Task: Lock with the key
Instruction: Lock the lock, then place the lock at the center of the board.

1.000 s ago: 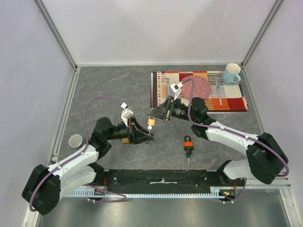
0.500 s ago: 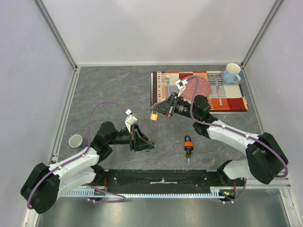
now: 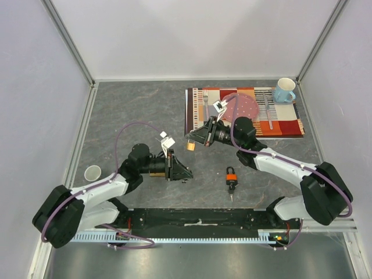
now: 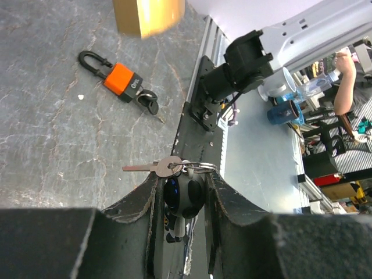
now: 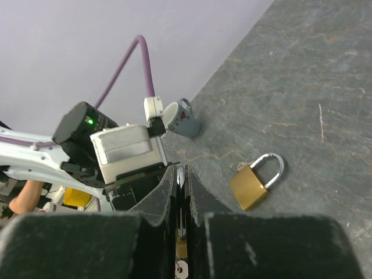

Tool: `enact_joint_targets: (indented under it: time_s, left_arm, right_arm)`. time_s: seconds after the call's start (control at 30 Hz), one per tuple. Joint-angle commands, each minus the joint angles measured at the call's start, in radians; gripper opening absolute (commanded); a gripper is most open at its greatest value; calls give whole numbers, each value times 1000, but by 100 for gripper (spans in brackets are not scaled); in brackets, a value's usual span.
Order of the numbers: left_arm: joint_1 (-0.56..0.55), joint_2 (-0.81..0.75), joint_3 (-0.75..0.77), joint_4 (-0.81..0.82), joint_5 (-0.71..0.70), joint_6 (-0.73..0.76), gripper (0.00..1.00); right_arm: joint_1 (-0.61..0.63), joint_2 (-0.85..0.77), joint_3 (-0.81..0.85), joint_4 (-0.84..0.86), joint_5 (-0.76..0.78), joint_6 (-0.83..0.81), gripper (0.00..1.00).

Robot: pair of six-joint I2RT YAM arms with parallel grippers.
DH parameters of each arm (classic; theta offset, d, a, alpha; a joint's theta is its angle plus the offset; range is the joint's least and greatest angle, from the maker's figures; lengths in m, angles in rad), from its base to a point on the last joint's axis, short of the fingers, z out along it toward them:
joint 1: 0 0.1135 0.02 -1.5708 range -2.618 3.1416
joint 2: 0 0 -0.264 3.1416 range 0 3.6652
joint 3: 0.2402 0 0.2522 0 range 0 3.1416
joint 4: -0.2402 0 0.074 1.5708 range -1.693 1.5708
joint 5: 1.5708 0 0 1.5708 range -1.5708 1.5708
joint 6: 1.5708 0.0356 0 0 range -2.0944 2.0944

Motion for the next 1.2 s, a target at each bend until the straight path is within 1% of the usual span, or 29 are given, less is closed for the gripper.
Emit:
enact_joint_targets:
  time_s: [0.0,0.13,0.27,0.33,0.47,0.53,0.63,0.73,0.83,0.97,1.07,1.17]
  left_arm:
    - [1,65,67,-33,-41,50,2]
    - [7,88,55,-36,-61,49,2]
    - [12,42,35,-87,-122,55,2]
    - [18,-11,26,-139,-149,67,2]
    - [26,-134,24,-234,-254,88,2]
    - [27,-210,29,-304,-307,104,2]
    - [30,-296,40,-370,-369,136,2]
    - [32,-347,44,-426,-392,154,2]
    - [35,-360,43,-444,-394,154,2]
    - [36,-357,32,-433,-386,145,2]
    - [36,-358,29,-426,-381,139,2]
    - [36,-360,29,-423,-375,138,2]
  right_arm:
    - [-3,47,-22,-53,-11,-79,0]
    - [-3,133,-34,-49,-15,-88,0]
    - [-2,273,-22,-27,-34,-87,0]
    - [3,319,-16,0,-34,-84,0]
    - [31,437,20,32,-40,-71,0]
    - [60,468,27,48,-14,-71,0]
    - [97,560,50,78,15,-50,0]
    - [112,632,50,173,4,10,0]
    - [120,670,46,235,6,45,0]
    - [123,672,26,249,40,44,0]
    - [124,655,23,218,64,22,1]
    - [123,640,32,165,83,-13,6]
